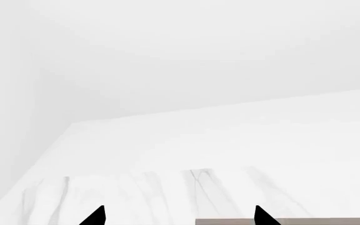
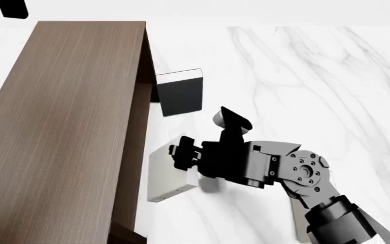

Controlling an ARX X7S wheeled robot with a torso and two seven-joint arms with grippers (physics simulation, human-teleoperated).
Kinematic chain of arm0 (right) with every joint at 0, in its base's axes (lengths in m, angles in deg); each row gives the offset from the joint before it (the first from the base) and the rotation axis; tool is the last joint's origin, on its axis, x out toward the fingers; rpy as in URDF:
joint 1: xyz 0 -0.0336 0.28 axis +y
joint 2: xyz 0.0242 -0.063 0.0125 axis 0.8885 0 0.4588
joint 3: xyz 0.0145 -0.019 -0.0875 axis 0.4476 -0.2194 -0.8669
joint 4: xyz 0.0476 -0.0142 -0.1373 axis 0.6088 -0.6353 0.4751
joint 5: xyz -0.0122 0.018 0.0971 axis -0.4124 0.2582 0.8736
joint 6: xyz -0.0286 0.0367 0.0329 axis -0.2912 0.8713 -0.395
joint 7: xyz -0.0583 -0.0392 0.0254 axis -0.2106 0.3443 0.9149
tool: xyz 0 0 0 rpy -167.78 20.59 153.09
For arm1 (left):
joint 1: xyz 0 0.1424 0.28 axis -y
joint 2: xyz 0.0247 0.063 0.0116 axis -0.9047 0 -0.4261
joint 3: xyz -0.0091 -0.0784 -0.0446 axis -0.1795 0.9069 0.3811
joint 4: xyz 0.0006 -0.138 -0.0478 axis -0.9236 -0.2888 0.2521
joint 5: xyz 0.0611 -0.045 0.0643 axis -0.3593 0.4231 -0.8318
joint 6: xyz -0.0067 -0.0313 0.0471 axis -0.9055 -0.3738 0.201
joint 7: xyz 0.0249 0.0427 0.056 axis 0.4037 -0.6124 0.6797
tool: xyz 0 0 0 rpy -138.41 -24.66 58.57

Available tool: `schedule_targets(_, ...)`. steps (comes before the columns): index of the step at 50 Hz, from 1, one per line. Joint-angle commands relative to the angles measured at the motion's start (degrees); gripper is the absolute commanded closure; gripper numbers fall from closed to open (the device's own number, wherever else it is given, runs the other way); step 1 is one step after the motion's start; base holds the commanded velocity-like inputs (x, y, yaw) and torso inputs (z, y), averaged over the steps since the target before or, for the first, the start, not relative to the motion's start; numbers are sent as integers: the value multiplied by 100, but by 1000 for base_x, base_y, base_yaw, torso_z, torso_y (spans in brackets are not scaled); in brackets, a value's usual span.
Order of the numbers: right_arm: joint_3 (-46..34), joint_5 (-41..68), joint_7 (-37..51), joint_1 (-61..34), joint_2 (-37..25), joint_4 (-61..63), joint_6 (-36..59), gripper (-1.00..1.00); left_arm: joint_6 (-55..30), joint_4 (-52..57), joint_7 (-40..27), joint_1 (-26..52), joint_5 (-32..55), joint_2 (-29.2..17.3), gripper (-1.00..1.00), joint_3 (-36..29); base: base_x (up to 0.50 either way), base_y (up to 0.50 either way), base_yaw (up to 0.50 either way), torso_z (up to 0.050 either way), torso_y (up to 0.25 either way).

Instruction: Pick up the book on the right and place it under the cabinet shelf.

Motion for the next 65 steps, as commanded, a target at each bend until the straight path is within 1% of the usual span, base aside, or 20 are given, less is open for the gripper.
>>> schedule_targets(1, -150, -318, -88, 24, 16, -78, 80, 100, 33, -1, -17, -49, 13, 2, -100, 7, 11, 0, 3, 0, 0)
schedule_targets(2, -156, -321, -87, 19, 11, -72, 86, 100, 36, -3, -17, -53, 14, 3, -100, 6, 0, 0, 0, 0, 0)
schedule_targets(3, -162, -323, -81, 15, 7, -64, 91, -100, 39, -5, -19, -54, 14, 4, -100, 7, 0, 3, 3, 0, 0)
schedule_targets(25, -203, -272, 85, -177, -113, 191, 219, -100, 74, -39, -33, -59, 42, 23, -100, -9, 0, 0, 0, 0, 0)
schedule_targets(38, -290, -359, 317, -727, -299, 279, 481, -100, 107, -60, -42, -55, 58, 46, -100, -14, 0, 0, 0, 0, 0)
schedule_targets(52, -591, -559, 463, -1362, -548, 492, 1036, -100, 106, -34, -60, -71, 87, 35, -100, 7, 0, 0, 0, 0, 0)
schedule_targets(60, -686, -620, 224, -1824, -738, 690, 1401, -100, 118, -31, -71, -88, 95, 35, -100, 4, 0, 0, 0, 0, 0)
schedule_targets(65, -888, -922, -300, -2270, -972, 944, 1779, -100, 139, -47, -68, -86, 94, 40, -100, -16, 0, 0, 0, 0, 0)
